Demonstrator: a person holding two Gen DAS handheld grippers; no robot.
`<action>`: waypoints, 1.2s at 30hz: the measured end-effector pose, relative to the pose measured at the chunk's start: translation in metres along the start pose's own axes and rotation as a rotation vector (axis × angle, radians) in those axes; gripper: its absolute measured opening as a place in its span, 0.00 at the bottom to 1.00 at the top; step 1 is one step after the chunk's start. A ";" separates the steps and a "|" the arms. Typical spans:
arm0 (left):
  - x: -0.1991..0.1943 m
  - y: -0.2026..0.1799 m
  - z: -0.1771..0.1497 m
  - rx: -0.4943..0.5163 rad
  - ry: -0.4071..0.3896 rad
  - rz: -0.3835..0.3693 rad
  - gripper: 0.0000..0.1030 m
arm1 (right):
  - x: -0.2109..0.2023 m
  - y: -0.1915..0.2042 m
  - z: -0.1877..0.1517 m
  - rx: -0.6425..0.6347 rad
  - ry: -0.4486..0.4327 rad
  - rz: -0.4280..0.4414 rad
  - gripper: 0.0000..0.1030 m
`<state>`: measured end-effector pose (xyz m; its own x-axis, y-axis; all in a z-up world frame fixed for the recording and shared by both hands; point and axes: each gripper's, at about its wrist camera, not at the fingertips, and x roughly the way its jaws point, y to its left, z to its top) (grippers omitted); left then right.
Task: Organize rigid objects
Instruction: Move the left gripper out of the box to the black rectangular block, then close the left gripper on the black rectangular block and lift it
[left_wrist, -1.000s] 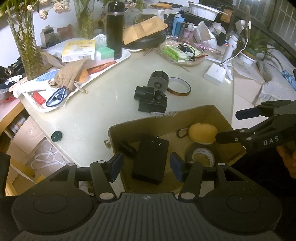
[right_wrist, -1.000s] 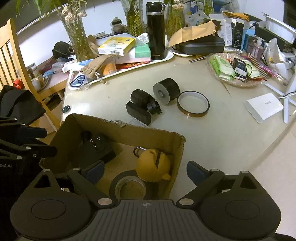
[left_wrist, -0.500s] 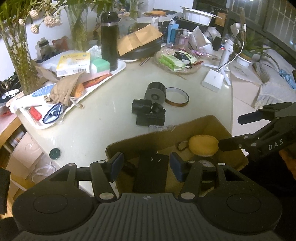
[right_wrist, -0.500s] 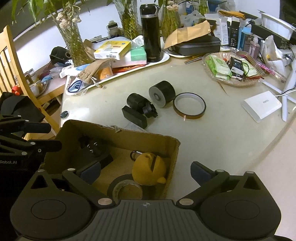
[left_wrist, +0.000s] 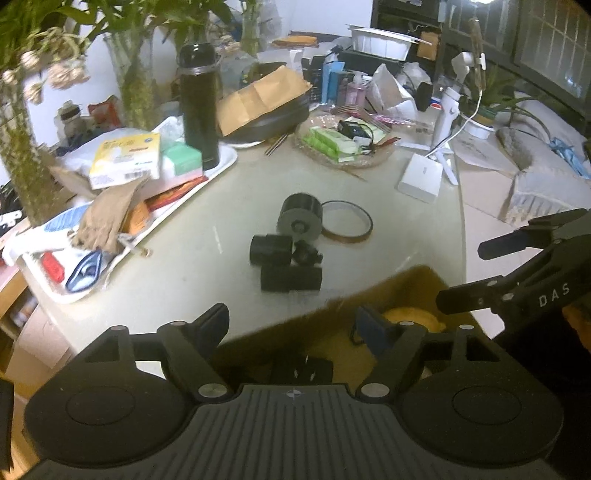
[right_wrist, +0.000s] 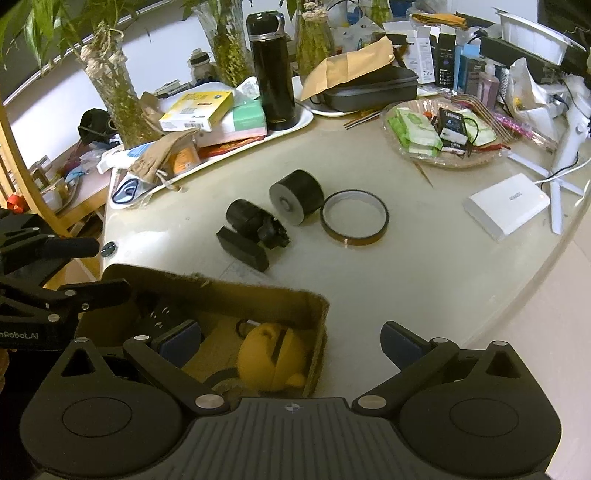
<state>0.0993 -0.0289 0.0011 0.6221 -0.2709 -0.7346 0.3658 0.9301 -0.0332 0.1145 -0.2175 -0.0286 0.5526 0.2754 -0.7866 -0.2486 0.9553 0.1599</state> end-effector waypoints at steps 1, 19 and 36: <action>0.003 -0.001 0.004 0.003 -0.001 -0.001 0.74 | 0.000 -0.002 0.003 0.001 -0.001 -0.012 1.00; 0.071 0.000 0.035 0.011 0.117 -0.018 0.74 | -0.009 -0.036 0.018 0.036 -0.045 -0.087 1.00; 0.137 0.004 0.039 -0.010 0.264 -0.016 0.74 | -0.007 -0.040 0.014 0.029 -0.064 -0.082 1.00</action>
<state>0.2132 -0.0718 -0.0728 0.4136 -0.2130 -0.8852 0.3663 0.9290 -0.0523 0.1324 -0.2565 -0.0212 0.6201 0.2019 -0.7581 -0.1780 0.9773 0.1146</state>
